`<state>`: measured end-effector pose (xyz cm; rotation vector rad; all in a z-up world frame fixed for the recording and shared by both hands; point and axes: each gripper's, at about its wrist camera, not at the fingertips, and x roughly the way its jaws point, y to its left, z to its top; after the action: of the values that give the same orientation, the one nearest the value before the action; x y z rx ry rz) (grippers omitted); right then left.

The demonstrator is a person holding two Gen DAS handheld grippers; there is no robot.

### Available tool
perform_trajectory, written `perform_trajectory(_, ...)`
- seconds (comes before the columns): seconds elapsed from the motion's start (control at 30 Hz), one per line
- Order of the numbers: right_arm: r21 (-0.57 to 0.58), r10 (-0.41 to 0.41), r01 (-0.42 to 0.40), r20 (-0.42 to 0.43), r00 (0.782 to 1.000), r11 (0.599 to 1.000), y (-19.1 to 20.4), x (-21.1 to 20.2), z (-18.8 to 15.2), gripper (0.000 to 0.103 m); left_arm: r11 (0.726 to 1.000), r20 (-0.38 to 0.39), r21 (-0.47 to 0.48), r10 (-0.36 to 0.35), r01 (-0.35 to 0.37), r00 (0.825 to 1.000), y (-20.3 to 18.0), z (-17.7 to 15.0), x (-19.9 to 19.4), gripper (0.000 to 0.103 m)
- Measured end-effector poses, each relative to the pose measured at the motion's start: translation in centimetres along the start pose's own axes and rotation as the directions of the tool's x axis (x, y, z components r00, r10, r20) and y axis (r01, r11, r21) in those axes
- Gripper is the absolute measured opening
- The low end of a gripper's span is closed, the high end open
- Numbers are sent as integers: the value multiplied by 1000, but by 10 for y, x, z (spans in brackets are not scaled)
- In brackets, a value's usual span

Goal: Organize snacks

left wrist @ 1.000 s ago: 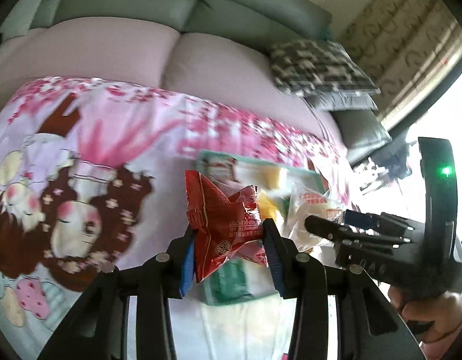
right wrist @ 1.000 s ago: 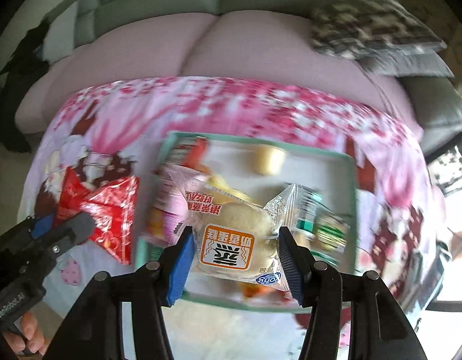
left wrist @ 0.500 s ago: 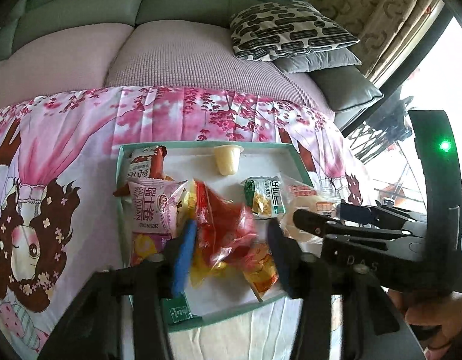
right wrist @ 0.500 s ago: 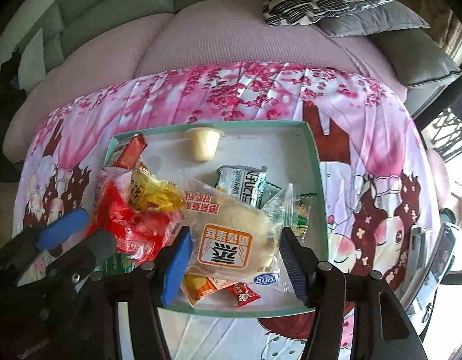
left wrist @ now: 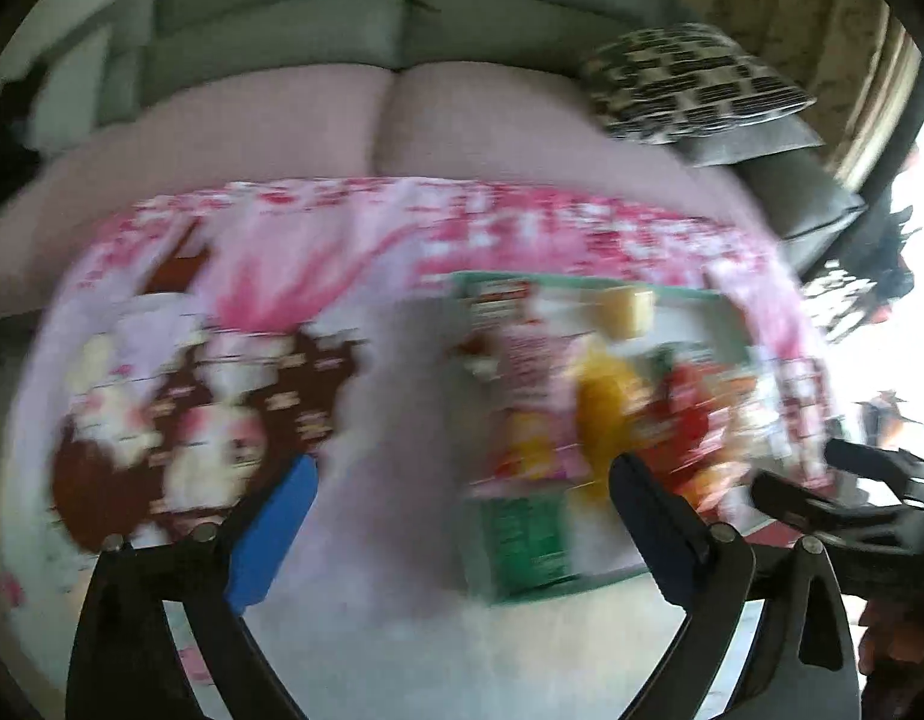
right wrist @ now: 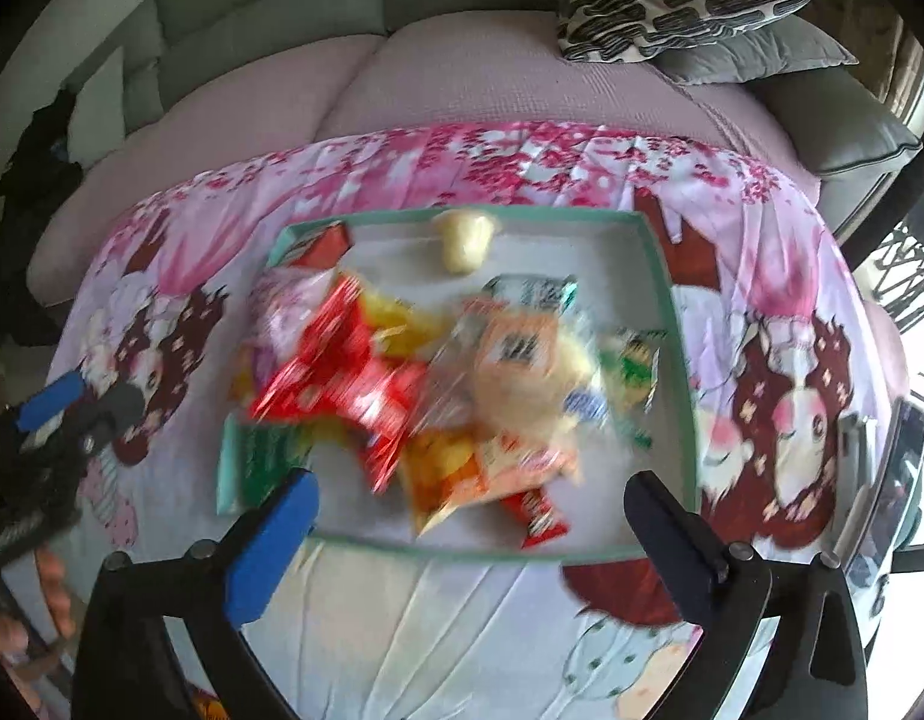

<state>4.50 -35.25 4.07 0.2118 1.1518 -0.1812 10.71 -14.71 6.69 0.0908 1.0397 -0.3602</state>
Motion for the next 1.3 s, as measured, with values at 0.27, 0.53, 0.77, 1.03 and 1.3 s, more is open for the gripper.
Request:
perform_trajectory(0.27,-15,3,-2,65,998,1000,32,-20,-41,103,992,19,4,126,-126,992,31,-44,-20,98)
perform_trajectory(0.53,-22,0,2,98,995,1000,59,-32,-67,103,971,42,6,237,-237,971,38,-76,-45,98)
perform_trajectory(0.77,-56,-25,32,119,993,998,75,-41,-76,103,961,66,25,273,-275,960,45,-87,-61,98)
perform_trajectory(1.03,-77,-36,46,128,991,996,86,-45,-78,103,951,95,21,306,-309,947,50,-90,-72,98)
perform_trajectory(1.3,-93,-39,52,134,990,994,91,-48,-78,103,954,93,12,296,-299,951,54,-89,-75,99)
